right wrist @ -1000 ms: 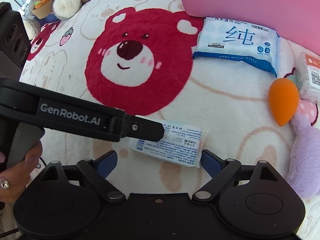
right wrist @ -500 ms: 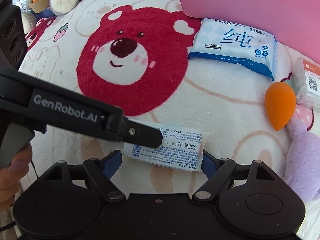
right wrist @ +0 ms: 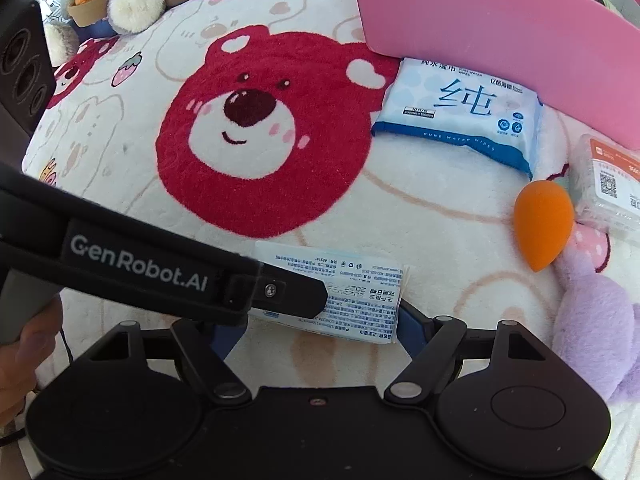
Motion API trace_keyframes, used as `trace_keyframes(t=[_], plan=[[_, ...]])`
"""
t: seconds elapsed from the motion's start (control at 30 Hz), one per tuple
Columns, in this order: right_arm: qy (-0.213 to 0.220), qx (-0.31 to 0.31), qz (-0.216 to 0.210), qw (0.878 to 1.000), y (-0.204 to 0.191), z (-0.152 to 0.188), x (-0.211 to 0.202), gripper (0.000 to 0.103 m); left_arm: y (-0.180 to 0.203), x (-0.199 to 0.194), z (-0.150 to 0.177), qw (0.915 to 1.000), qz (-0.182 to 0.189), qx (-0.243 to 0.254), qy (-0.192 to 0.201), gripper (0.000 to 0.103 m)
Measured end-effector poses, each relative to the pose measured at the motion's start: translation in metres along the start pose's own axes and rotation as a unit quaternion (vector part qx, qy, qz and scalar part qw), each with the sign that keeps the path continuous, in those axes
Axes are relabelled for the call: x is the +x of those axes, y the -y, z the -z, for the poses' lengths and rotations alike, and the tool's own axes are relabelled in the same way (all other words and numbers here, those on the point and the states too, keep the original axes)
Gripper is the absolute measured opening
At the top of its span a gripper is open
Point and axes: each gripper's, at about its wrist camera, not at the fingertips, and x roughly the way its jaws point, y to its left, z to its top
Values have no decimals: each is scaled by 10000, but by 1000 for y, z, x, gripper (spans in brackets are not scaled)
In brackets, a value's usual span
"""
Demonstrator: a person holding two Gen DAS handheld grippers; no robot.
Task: Organize objects
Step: 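Close the left gripper on the white medicine box, then lift the medicine box with the left gripper toward the pink box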
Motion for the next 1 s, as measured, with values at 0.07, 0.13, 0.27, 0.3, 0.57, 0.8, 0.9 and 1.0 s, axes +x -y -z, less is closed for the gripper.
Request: trace_keyframes(t=[0.07, 0.13, 0.27, 0.3, 0.57, 0.8, 0.9, 1.0], plan=[[35, -23, 25, 10000, -2, 0, -3, 82, 3, -2, 1, 10000, 6, 57, 34, 41], [81, -34, 52, 9999, -3, -1, -7, 82, 7, -5, 2, 9999, 10, 145, 88, 41], [210, -64, 103, 9997, -3, -4, -15, 82, 12, -12, 2, 9995, 91, 237, 175, 41], [260, -86, 127, 9995, -4, -5, -18, 82, 13, -14, 2, 9994, 128, 249, 188, 41], [576, -344, 273, 9974, -10, -9, -36, 83, 23, -33, 2, 9979, 234, 420, 434, 41], [829, -477, 289, 9950, -13, -7, -53, 83, 31, -50, 3, 9961, 361, 489, 644, 41], [928, -480, 274, 9941, -13, -6, -62, 83, 36, -57, 3, 9950, 393, 568, 727, 41], [1050, -546, 309, 9925, -15, -6, -71, 83, 44, -66, 5, 9935, 393, 671, 831, 41]])
